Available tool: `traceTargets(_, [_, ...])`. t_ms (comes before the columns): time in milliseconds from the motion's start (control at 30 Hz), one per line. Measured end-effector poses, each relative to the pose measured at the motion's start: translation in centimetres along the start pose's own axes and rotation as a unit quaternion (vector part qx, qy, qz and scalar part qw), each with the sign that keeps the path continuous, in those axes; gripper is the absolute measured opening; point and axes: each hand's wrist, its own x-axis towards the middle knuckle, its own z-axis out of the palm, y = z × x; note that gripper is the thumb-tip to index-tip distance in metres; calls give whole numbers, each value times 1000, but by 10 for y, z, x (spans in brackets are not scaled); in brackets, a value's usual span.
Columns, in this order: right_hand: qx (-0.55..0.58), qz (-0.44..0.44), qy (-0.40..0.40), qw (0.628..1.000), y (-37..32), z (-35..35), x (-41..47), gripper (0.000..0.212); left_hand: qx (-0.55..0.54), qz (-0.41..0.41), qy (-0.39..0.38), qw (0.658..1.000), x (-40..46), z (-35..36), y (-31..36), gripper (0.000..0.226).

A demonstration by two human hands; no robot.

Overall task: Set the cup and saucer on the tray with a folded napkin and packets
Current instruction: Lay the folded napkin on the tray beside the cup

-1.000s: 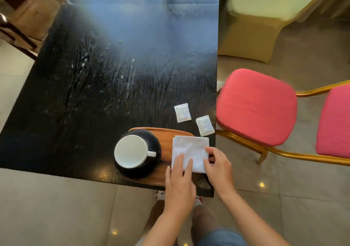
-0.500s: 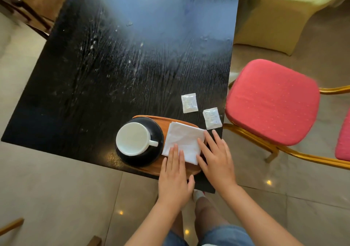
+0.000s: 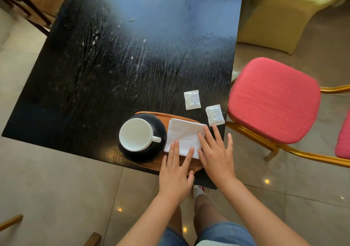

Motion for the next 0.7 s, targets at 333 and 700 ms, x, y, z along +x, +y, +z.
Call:
traceTargets(333, [171,91,120,974,7,-27,12,28,-91,51,64,993,3,-46,1,48])
traceTargets(700, [141,262,-3,955,29,-29,83,44,-114,22,27,993,181,-92,-10,50])
